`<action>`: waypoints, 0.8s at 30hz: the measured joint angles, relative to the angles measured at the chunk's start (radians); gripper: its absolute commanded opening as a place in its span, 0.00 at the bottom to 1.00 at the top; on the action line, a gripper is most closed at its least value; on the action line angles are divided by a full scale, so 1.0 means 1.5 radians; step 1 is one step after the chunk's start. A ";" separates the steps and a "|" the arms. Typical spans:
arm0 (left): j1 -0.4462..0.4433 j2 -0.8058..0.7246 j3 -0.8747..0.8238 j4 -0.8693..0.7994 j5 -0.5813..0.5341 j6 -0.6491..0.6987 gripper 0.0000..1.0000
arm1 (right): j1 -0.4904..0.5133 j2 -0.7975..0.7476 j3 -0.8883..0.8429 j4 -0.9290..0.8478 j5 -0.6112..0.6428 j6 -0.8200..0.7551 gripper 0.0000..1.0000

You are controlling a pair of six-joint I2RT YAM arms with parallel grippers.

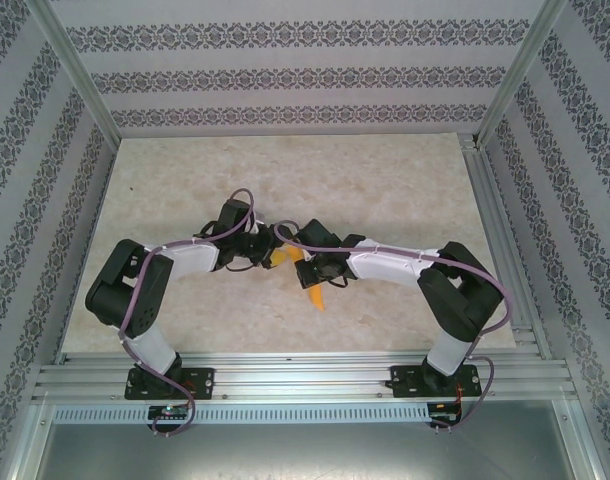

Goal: Fold a paper plane with a square sheet of paper (pick it up from the middle)
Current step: Turn over the paper at the center of the table.

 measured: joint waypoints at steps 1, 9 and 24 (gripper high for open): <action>-0.001 0.003 0.000 0.004 0.002 -0.003 0.59 | 0.000 -0.002 -0.001 -0.001 0.000 0.000 0.06; -0.006 0.025 0.012 0.010 0.006 -0.007 0.53 | 0.000 -0.005 -0.005 -0.003 0.003 -0.003 0.07; -0.009 0.045 0.027 -0.013 0.003 -0.004 0.24 | 0.000 -0.005 -0.013 0.003 0.003 -0.003 0.11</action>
